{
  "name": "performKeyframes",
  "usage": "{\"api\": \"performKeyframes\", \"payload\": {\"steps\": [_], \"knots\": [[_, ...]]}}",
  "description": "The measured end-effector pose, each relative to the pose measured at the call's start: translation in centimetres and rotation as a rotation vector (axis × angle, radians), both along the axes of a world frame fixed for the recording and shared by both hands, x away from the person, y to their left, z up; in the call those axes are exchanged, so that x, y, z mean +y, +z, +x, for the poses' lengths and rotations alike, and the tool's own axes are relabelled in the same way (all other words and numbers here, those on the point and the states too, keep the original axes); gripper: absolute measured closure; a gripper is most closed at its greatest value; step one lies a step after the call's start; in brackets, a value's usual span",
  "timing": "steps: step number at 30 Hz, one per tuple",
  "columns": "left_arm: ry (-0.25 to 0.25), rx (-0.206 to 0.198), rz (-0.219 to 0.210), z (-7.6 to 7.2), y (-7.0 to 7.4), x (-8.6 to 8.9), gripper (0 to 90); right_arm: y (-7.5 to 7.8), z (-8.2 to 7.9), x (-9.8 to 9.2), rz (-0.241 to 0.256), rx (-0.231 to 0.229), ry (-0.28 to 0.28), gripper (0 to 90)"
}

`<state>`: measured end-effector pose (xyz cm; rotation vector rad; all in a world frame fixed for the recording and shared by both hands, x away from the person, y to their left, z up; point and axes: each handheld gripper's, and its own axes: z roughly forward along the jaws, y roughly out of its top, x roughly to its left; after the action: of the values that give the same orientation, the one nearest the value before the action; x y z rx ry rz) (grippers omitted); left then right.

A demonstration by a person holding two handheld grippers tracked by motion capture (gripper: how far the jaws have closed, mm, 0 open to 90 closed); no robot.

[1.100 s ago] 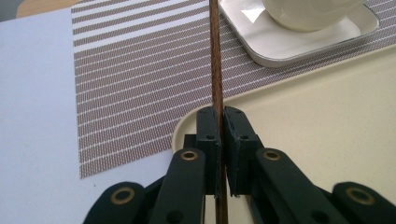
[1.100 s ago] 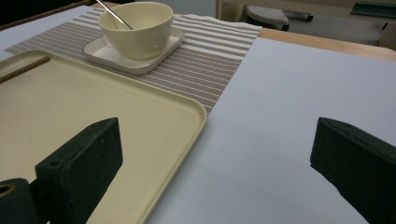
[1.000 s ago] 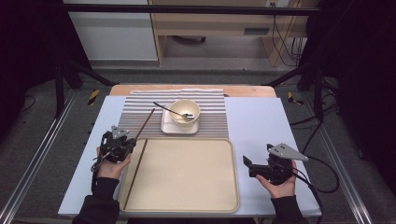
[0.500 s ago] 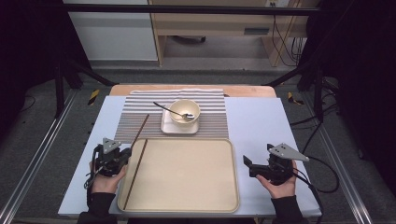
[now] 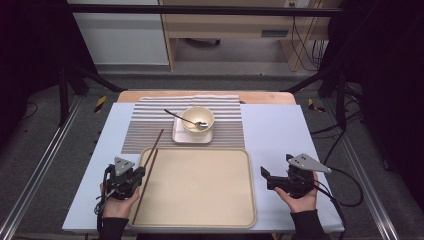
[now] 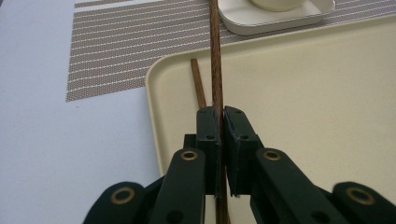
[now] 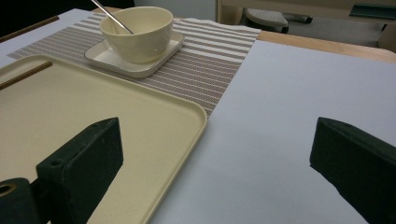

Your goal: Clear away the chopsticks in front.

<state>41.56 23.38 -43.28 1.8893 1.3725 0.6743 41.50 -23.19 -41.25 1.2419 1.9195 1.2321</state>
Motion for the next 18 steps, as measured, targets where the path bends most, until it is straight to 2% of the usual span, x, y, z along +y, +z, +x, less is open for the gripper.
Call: {"api": "performKeyframes", "payload": {"steps": [6, 10, 12, 18], "knots": [[0.003, -0.001, 0.013, -0.1, -0.1, -1.3, 84.8, 0.0, 0.0, 0.1, 0.009, 0.000, 0.002, 3.0], [0.015, 0.003, -0.022, -0.3, -0.3, -1.9, 84.9, 0.1, 0.0, 0.0, 0.012, -0.003, 0.003, 3.0], [0.023, 0.001, -0.020, -0.5, -0.5, -2.3, 84.9, 0.1, 0.0, 0.0, 0.011, -0.002, 0.002, 3.0], [0.055, -0.007, -0.060, -1.3, -1.0, -2.4, 84.8, 0.0, 0.1, 0.0, 0.010, 0.002, 0.002, 3.0]]}}
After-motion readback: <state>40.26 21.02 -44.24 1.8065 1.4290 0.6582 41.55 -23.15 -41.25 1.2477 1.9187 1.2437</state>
